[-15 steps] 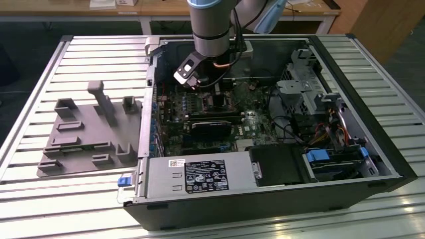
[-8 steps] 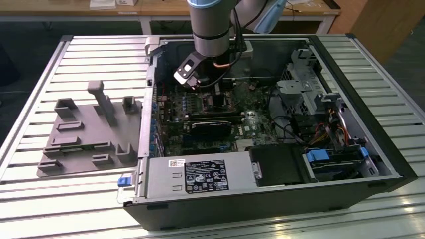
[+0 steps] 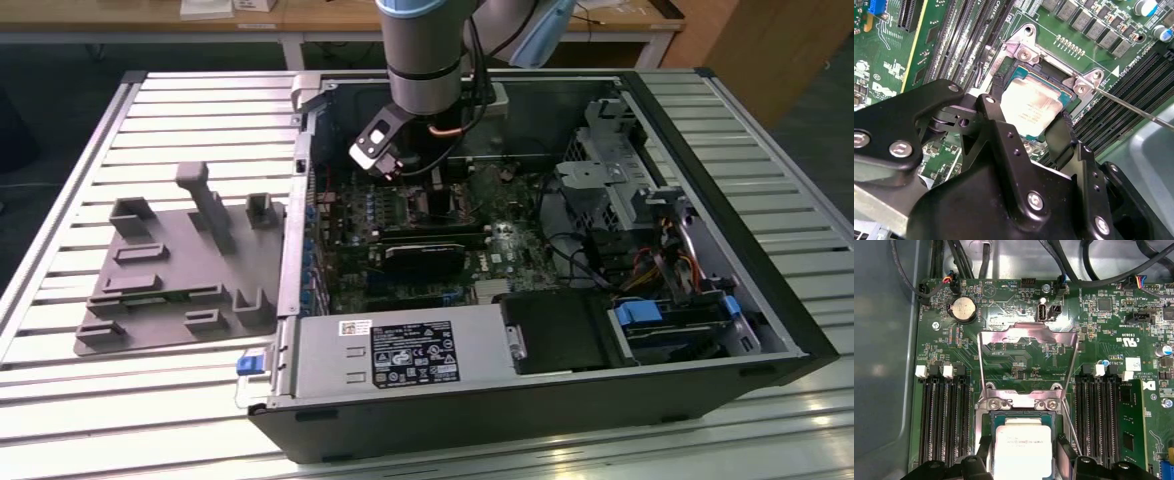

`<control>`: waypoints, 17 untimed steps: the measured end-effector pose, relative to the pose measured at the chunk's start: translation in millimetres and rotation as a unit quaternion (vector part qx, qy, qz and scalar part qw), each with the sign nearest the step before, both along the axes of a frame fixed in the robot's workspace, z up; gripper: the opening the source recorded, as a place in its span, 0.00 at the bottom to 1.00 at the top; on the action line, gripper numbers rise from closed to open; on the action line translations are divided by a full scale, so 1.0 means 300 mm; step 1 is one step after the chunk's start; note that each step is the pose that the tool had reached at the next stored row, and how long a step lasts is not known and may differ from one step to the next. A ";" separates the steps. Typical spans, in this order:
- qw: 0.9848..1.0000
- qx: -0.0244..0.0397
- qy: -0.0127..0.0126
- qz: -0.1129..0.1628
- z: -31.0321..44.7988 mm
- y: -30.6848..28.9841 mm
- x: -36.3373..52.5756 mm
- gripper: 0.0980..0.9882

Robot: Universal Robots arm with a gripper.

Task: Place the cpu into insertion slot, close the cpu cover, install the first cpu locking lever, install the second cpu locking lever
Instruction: 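Place the cpu into insertion slot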

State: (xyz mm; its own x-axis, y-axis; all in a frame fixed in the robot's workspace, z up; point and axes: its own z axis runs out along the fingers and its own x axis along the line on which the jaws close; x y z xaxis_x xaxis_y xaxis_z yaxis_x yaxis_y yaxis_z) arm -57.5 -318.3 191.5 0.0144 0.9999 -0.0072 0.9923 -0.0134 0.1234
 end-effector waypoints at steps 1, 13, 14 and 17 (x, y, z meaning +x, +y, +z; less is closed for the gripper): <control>1.000 0.000 0.000 0.000 0.001 0.000 0.000 0.58; 1.000 0.000 0.000 0.000 0.028 0.000 0.000 0.58; 1.000 0.000 0.000 0.000 0.029 0.000 0.000 0.58; 1.000 0.000 0.000 0.000 0.029 0.000 0.000 0.56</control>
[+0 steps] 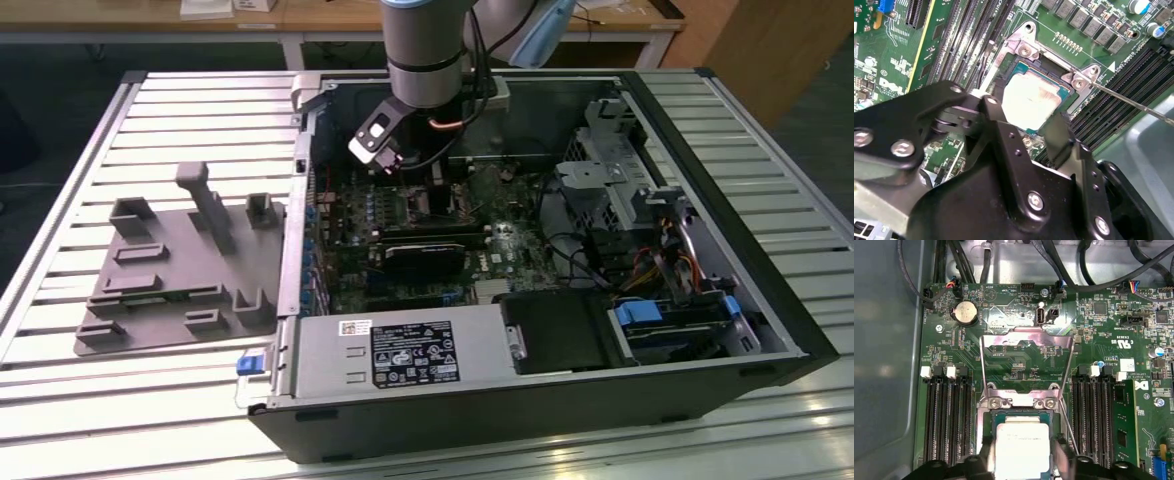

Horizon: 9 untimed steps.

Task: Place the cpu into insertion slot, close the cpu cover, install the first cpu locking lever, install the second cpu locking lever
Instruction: 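Place the cpu into insertion slot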

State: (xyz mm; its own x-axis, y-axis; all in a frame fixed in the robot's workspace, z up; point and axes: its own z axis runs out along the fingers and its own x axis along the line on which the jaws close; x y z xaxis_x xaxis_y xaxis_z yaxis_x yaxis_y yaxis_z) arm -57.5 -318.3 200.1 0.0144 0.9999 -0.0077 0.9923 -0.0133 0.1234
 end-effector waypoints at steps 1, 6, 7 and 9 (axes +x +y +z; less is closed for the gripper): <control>1.000 0.000 0.000 0.000 0.000 0.000 0.000 0.49; 1.000 0.000 0.000 0.000 0.000 0.000 0.000 0.36; 1.000 0.000 0.000 0.000 0.000 0.000 0.000 0.29; 1.000 0.000 0.000 0.000 0.000 0.000 0.000 0.22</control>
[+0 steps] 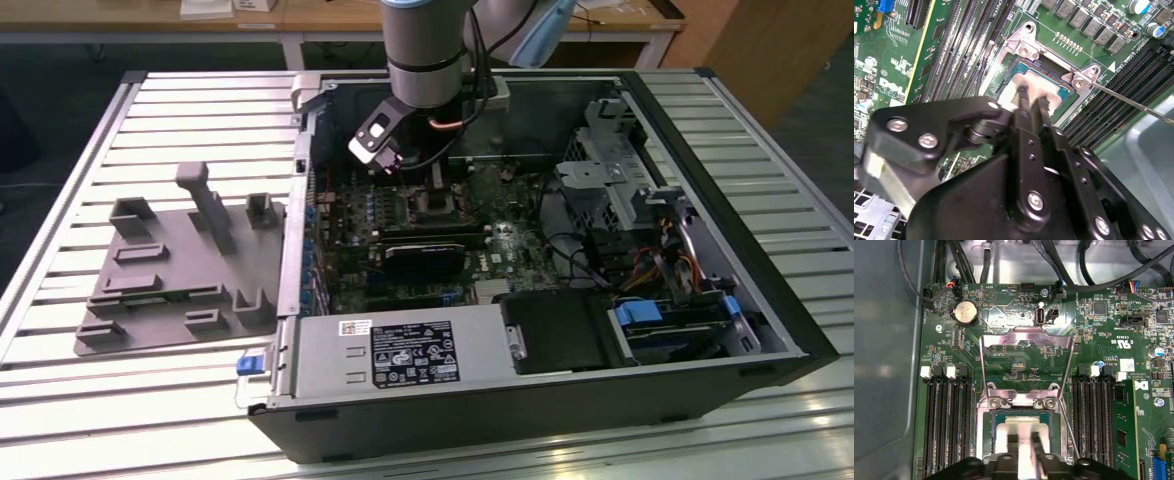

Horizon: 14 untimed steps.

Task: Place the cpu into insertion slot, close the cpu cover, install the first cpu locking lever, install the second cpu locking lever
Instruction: 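Place the cpu into insertion slot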

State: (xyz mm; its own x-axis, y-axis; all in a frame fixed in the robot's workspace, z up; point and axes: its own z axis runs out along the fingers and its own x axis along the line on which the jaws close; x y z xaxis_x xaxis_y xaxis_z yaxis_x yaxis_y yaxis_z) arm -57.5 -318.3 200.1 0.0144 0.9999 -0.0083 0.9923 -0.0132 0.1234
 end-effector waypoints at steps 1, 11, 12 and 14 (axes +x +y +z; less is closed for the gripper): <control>1.000 0.000 0.000 0.000 0.000 0.000 0.000 0.16; 1.000 0.000 0.000 0.000 -0.001 0.000 0.000 0.00; 1.000 0.000 0.000 0.000 -0.002 0.000 0.000 0.00; 1.000 0.000 0.000 0.000 -0.004 0.000 0.000 0.00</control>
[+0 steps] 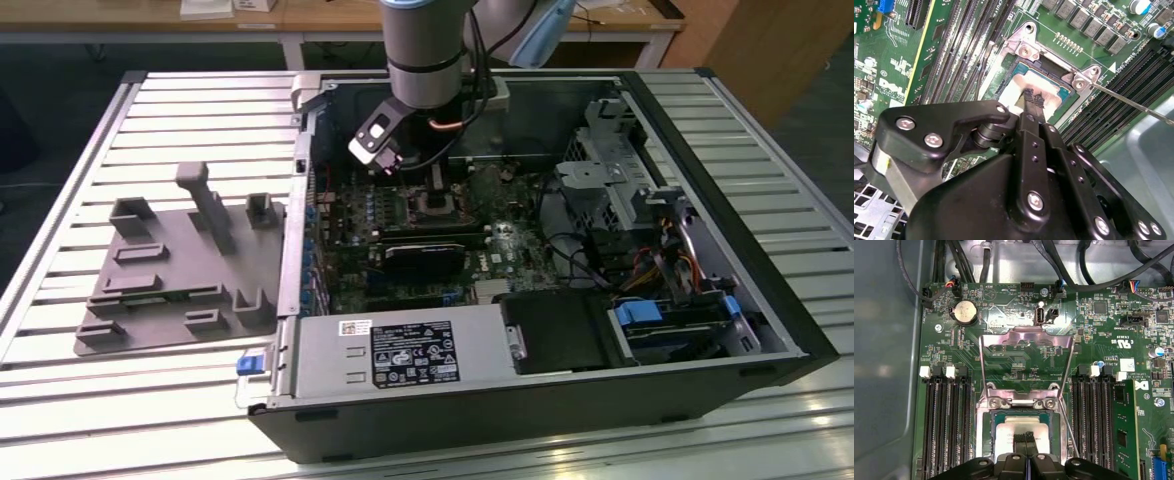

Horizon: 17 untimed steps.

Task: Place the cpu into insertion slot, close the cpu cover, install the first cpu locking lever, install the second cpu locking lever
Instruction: 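Place the cpu into insertion slot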

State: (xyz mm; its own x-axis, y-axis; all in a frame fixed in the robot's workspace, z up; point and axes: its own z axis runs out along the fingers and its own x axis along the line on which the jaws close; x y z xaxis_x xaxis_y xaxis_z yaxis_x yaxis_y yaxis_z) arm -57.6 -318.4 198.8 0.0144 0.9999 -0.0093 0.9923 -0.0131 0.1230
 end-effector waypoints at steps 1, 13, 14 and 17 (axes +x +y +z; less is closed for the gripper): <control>1.000 0.000 0.000 0.000 -0.001 0.000 0.000 0.00; 1.000 0.001 0.000 0.000 0.008 0.001 0.001 0.00; 1.000 0.000 0.000 0.000 0.014 0.000 0.000 0.00; 1.000 0.000 0.000 0.000 0.033 0.000 0.000 0.00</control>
